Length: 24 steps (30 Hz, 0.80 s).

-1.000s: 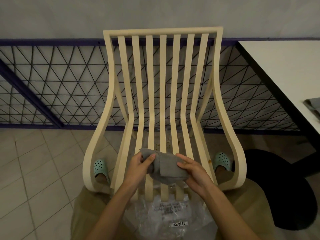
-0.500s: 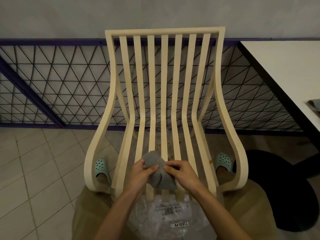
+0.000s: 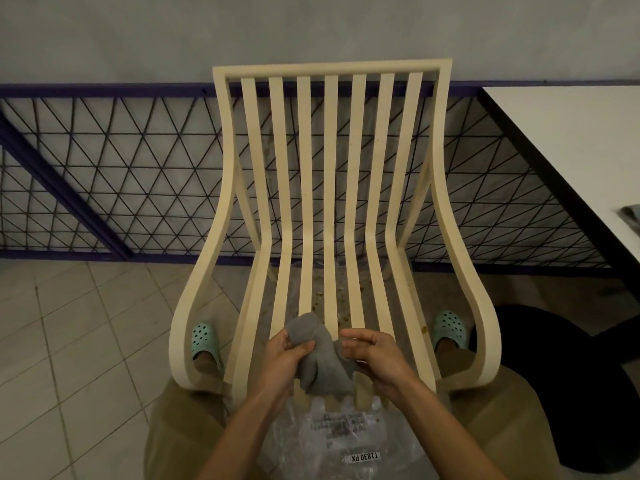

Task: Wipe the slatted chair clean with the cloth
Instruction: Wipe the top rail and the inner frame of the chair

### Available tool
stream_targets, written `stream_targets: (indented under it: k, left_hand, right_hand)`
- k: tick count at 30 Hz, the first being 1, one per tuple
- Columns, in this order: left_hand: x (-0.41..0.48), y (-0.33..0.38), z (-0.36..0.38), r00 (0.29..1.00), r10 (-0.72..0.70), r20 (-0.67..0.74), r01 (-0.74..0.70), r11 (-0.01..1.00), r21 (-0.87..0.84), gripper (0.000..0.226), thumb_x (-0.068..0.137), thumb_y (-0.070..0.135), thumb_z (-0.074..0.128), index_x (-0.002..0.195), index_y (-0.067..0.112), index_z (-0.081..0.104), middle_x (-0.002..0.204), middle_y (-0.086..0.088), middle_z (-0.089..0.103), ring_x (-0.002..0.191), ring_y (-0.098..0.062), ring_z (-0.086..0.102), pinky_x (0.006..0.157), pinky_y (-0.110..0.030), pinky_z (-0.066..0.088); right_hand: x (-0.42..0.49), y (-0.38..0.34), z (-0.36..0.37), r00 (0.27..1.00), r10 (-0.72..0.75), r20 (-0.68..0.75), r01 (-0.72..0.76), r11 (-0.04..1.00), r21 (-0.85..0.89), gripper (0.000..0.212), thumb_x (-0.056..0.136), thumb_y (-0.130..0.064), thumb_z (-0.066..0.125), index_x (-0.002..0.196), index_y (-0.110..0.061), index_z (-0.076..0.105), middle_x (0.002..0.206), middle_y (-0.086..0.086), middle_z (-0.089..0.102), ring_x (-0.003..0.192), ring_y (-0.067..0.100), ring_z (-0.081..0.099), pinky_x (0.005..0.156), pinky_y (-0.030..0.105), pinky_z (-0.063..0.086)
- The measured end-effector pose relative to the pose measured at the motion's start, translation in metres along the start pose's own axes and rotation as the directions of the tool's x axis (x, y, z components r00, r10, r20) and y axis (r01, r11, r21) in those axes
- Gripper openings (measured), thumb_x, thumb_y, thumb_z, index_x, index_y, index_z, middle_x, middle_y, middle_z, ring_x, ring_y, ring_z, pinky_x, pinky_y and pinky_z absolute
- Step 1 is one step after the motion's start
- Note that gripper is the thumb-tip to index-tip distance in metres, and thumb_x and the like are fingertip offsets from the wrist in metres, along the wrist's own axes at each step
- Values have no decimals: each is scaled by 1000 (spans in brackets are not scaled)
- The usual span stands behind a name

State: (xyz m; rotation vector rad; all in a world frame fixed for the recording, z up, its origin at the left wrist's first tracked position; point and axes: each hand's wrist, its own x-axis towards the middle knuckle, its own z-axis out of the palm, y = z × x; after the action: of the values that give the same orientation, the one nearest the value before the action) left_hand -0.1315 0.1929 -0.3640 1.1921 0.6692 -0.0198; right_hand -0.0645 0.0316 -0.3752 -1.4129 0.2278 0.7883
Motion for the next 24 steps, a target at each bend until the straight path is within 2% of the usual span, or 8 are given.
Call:
stream_targets:
  k: [4,7,10,13,16,18,20,24]
  left_hand:
    - [2,-5,-5,995,-19,-96,24,999,45,26,89,-1,61,110,13,65,101,-10,73,95,-28,69,73,-40,57]
    - [7,-8,-5,983,-48,-175,55,998,35,22,91,-1,58,108,11,65,98,-13,73,91,-32,69,73,-43,57]
    - [15,-1,4,976,-64,-207,54,997,-51,17,93,0,54,101,4,68,100,-18,72,94,-34,68,81,-46,55]
    - [18,13,16,970,-176,-169,115,941,-318,35,102,23,41,95,1,67,98,-22,69,94,-36,63,82,-45,51]
    - [24,27,18,976,-214,-43,185,917,-354,40,100,35,44,97,1,67,93,-21,70,92,-37,62,82,-45,49]
    - [32,30,17,989,-134,-60,117,968,-222,17,92,9,59,102,-3,64,87,-19,70,85,-34,63,69,-40,50]
    - [45,38,14,995,-18,-97,16,1000,-18,34,81,-17,59,110,0,62,91,-16,69,86,-30,64,64,-32,51]
    - [66,71,18,994,89,-67,-77,983,167,32,86,-20,48,89,7,66,89,-13,68,85,-23,63,65,-21,50]
  right_hand:
    - [-4,-32,-4,999,-36,-24,41,965,258,32,89,12,50,114,-3,66,108,13,71,105,26,65,93,38,52]
    - [-16,-58,0,988,-147,37,131,949,289,36,88,13,50,116,-3,66,110,9,72,104,21,66,93,33,52]
    - [-29,-67,11,946,-182,269,178,983,40,40,86,14,54,118,-6,66,112,4,72,104,13,68,84,24,55]
    - [-26,-56,24,918,-86,387,217,925,-311,43,87,15,52,121,-9,65,114,-2,71,106,6,66,84,19,52]
    - [-14,-52,27,947,-76,312,183,926,-330,40,90,12,52,123,-10,60,110,0,73,82,9,69,74,22,52]
    - [-4,-58,24,958,-100,270,178,943,-281,33,92,9,53,118,-8,61,102,6,75,68,14,67,67,26,52]
    - [5,-69,24,970,-155,185,189,965,-184,26,91,10,52,112,-1,64,92,12,75,63,18,67,61,26,52]
    - [37,-81,23,978,-174,-117,170,984,-43,21,90,6,59,98,-8,72,87,13,74,73,20,67,55,28,50]
